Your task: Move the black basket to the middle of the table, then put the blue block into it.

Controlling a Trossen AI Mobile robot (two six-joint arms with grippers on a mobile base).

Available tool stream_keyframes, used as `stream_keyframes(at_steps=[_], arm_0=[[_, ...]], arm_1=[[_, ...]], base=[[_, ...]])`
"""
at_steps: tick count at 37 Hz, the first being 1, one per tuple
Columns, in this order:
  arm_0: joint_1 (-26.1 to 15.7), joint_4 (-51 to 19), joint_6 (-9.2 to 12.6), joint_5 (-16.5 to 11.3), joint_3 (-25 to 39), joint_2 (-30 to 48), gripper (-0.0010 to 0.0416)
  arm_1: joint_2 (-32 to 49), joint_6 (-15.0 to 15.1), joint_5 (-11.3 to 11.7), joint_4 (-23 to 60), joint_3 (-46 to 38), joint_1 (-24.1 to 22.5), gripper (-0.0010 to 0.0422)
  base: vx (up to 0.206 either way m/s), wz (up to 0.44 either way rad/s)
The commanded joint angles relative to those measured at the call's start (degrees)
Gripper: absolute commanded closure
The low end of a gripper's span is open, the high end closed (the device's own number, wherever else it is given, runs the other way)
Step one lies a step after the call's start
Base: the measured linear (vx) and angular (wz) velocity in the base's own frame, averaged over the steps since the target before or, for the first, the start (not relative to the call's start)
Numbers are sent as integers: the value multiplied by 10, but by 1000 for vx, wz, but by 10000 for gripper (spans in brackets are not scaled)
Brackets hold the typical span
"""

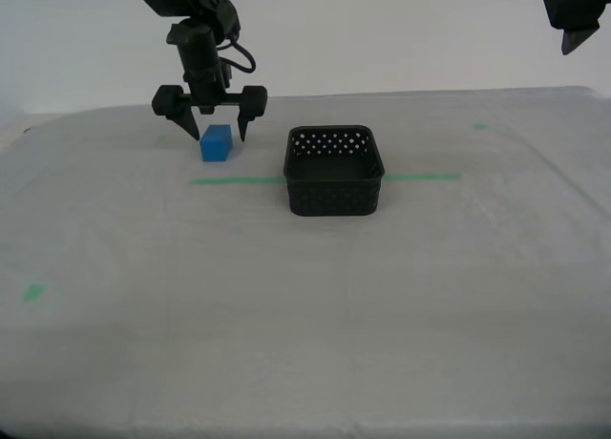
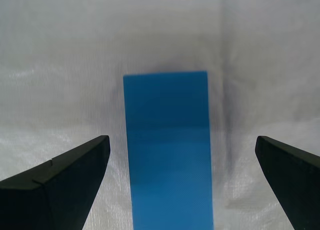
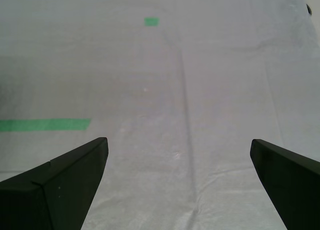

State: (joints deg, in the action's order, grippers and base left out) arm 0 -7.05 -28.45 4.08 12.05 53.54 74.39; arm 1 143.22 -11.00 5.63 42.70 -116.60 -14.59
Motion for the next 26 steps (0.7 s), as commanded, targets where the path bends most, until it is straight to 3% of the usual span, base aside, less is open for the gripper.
stream_keyframes(at_steps=[1,16,26], arm_0=[[0,1,0,1,0,0,7],[0,1,0,2,0,0,7],[0,1,0,2,0,0,7]], arm_1=[[-1,-1,3,1,5,0,11],[0,-1,6,4,5,3,17],[0,-3,-2,0,5,3,97]], base=[[0,0],[0,0],[0,0]])
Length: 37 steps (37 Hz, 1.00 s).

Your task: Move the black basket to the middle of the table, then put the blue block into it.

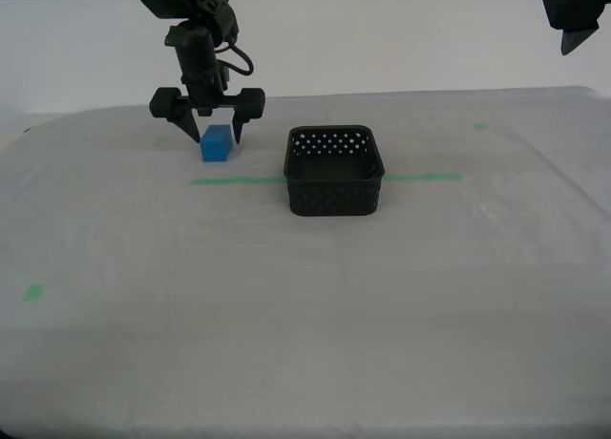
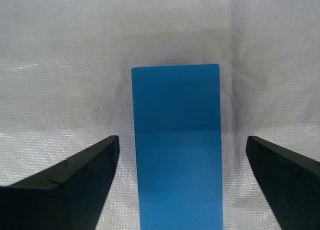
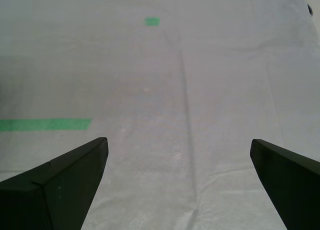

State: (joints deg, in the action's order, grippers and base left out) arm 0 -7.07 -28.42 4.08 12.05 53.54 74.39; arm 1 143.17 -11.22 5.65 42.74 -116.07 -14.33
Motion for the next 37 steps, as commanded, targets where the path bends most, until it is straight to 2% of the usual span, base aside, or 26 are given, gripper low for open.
stream_keyframes(at_steps=[1,9,20,24,28,37], arm_0=[[0,1,0,2,0,0,7],[0,1,0,1,0,0,7],[0,1,0,2,0,0,7],[0,1,0,1,0,0,7],[0,1,0,2,0,0,7],[0,0,0,1,0,0,7]], arm_1=[[0,-1,-3,-1,0,0,109],[0,-4,-2,-3,0,1,223],[0,-29,-1,-2,0,1,413],[0,-41,-1,-2,0,2,404],[-1,-41,-1,-1,0,2,417],[-11,-59,-1,19,-8,-2,414]], base=[[0,0],[0,0],[0,0],[0,0],[0,0],[0,0]])
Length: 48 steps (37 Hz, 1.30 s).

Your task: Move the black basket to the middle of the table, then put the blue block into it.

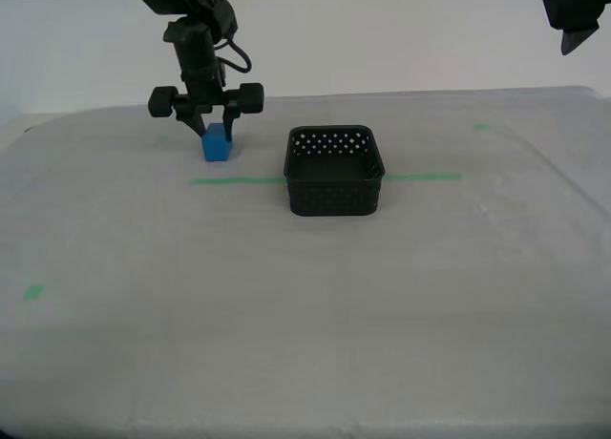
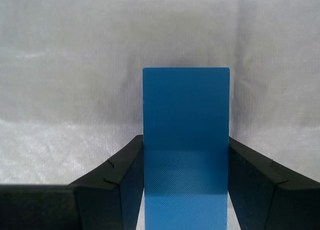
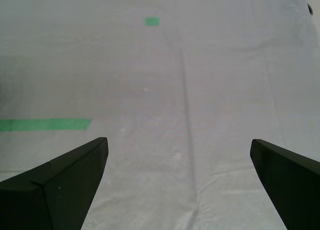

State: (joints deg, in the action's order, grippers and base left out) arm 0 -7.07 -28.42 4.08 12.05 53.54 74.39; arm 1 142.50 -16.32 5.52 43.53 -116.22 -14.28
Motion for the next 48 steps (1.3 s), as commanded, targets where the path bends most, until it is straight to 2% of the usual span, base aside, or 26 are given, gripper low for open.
stream_keyframes(at_steps=[1,6,10,14,26,48], arm_0=[[0,1,0,1,0,0,7],[0,1,0,2,0,0,7],[0,1,0,2,0,0,7],[0,1,0,2,0,0,7],[0,1,0,2,0,0,7],[0,1,0,2,0,0,7]], arm_1=[[-5,-9,0,16,-9,-3,414],[-8,-10,1,39,-26,-9,413],[-14,-17,18,61,-40,-19,413],[-22,-38,36,81,-48,-33,413],[-46,-88,36,88,-46,-81,412],[-60,-146,35,94,-46,-189,412]], base=[[0,0],[0,0],[0,0],[0,0],[0,0],[0,0]])
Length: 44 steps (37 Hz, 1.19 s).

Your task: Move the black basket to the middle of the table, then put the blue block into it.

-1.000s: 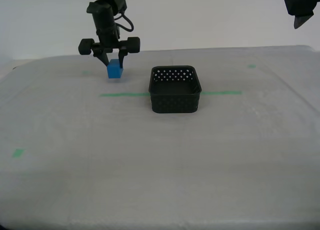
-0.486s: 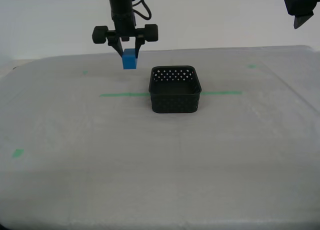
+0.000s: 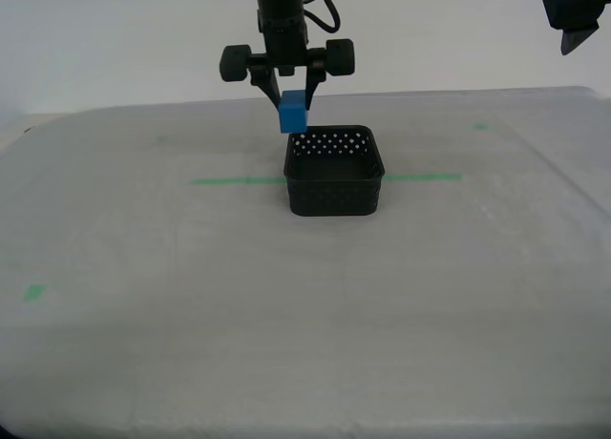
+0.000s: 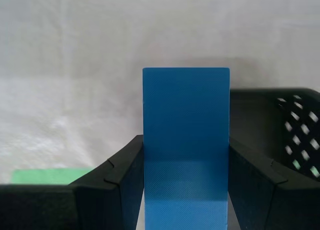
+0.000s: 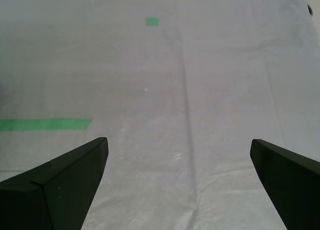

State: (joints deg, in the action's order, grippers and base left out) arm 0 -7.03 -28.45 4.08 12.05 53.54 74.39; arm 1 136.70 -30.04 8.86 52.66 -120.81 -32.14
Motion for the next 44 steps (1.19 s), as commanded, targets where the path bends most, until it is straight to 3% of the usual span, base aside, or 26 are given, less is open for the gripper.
stream_keyframes(at_steps=[1,9,15,22,36,44], arm_0=[[0,1,0,2,0,0,7],[0,1,0,1,0,0,7],[0,1,0,2,0,0,7],[0,1,0,1,0,0,7],[0,1,0,2,0,0,7],[0,1,0,1,0,0,7]], arm_1=[[-2,-12,1,3,0,-14,412],[-3,-40,3,3,0,-46,412],[-3,-61,18,4,0,-67,412],[-3,-104,27,9,11,-81,412],[-1,-106,33,25,28,-88,409],[-1,-105,33,25,28,-88,348]], base=[[0,0],[0,0],[0,0],[0,0],[0,0],[0,0]])
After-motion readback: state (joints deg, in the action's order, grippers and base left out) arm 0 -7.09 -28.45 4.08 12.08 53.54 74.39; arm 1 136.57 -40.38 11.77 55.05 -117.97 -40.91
